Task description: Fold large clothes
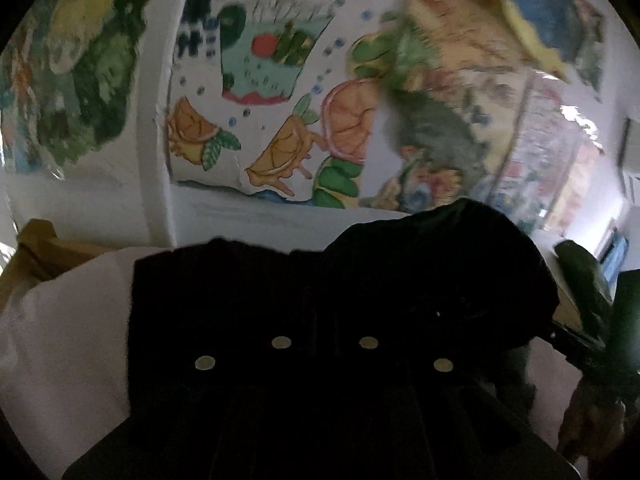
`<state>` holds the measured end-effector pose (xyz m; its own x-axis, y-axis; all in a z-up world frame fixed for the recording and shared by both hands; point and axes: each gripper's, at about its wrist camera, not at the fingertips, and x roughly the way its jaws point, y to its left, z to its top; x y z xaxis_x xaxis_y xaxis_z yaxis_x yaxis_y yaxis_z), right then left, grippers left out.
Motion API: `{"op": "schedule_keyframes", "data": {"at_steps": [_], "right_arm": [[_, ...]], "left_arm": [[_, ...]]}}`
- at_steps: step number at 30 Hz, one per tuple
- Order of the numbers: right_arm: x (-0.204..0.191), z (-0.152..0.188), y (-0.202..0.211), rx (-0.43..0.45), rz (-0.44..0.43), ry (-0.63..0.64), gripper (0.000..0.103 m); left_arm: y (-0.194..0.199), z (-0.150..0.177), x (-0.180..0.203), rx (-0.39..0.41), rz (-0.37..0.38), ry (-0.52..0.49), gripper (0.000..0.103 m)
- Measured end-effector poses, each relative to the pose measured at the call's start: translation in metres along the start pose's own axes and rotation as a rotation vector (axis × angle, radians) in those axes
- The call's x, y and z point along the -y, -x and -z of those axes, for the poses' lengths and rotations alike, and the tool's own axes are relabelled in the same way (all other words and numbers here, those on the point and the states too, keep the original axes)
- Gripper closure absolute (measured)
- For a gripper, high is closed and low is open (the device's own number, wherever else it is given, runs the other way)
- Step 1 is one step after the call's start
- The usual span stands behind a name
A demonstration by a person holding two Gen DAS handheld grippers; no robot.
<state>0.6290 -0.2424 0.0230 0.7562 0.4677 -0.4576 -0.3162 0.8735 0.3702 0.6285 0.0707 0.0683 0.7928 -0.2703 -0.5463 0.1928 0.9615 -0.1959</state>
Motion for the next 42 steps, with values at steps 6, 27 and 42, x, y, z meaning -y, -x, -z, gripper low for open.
{"op": "schedule_keyframes", "data": {"at_steps": [6, 27, 42], "right_arm": [[-0.050, 0.036, 0.058, 0.041, 0.048, 0.200, 0.084], [-0.034, 0.131, -0.034, -0.076, 0.260, 0.414, 0.087], [-0.037, 0.104, 0.051, 0.019, 0.131, 0.380, 0.046]], "left_arm": [[0.062, 0.031, 0.010, 0.021, 0.060, 0.020, 0.100], [-0.027, 0.110, -0.043, -0.064, 0.048, 0.201, 0.100], [0.040, 0.121, -0.035, -0.017, 0.028, 0.012, 0.054]]}}
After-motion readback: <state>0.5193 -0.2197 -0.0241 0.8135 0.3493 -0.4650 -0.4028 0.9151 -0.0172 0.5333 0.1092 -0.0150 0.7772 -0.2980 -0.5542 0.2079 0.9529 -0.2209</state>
